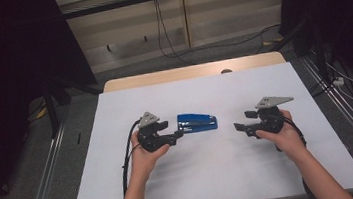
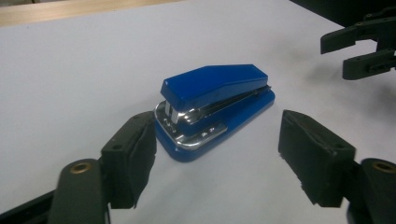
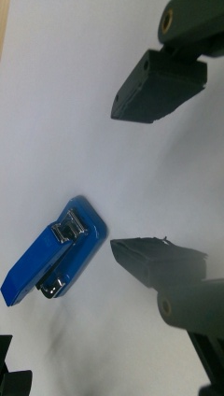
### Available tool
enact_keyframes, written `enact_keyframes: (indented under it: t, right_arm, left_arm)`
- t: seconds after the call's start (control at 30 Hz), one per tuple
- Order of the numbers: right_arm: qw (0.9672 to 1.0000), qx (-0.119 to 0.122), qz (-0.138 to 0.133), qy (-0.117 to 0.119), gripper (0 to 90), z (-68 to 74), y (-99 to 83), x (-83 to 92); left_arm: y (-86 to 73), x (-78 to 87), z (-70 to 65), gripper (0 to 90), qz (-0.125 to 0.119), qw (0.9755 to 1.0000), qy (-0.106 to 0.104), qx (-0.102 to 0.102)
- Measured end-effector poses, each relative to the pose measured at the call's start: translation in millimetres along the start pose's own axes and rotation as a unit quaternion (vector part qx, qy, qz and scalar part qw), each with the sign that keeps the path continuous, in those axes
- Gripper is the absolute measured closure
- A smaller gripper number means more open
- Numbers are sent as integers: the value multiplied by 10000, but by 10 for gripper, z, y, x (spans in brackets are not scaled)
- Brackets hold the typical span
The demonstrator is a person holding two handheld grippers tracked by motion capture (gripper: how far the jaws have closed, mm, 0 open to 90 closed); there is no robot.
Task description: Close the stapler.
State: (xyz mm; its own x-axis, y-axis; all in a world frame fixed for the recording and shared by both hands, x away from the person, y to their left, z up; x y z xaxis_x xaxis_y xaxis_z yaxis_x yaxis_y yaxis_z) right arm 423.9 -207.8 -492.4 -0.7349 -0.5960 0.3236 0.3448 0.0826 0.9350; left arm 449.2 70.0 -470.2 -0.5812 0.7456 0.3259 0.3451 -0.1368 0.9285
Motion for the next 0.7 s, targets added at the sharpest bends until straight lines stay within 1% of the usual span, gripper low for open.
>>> enact_keyframes:
  t: [0.03,0.1,0.2,0.27,0.3,0.4,0.5,0.53,0.6,0.7]
  right_arm:
    - [10000,5,8,-13,280,17,-15,18]
    - [10000,93,10,-16,264,46,-36,56]
    - [10000,75,-50,-7,238,95,-50,122]
    - [9999,129,-38,-51,220,111,-63,163]
    - [9997,208,-30,-87,212,112,-70,185]
    - [9998,118,-93,-97,199,139,-82,248]
    - [9997,168,-66,-147,193,168,-119,318]
    - [9997,178,-100,-167,192,176,-130,341]
    - [9997,141,-136,-170,182,194,-161,380]
    - [9997,125,-143,-165,177,217,-204,436]
  left_arm:
    - [-10,13,12,240,12,10000,39,41]
    - [-27,44,29,211,14,9999,55,117]
    - [-51,102,45,181,56,9999,88,132]
    - [-62,152,56,167,48,9999,98,84]
    - [-65,175,64,158,40,9999,114,65]
    - [-60,237,76,135,-14,9999,133,32]
    - [-67,286,67,121,-8,9999,120,-11]
    - [-72,304,65,121,-1,9999,122,-21]
    - [-88,341,63,121,0,10000,89,-9]
    - [-117,406,70,112,22,9999,96,-45]
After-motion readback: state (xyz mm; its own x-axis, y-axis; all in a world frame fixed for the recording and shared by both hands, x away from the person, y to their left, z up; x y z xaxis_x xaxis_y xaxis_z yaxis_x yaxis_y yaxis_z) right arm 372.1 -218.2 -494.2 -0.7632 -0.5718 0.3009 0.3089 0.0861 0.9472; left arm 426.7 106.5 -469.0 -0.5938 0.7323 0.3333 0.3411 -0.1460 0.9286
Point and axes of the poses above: each handheld gripper's, and its own axes: x roughly backward along the jaws, y roughly out of its top, z roughly to its left, the point moved 8 cm from there along -x, roughly forward along the jaws, and after that the axes turned 13 degrees about -z, right-handed, at the moved point
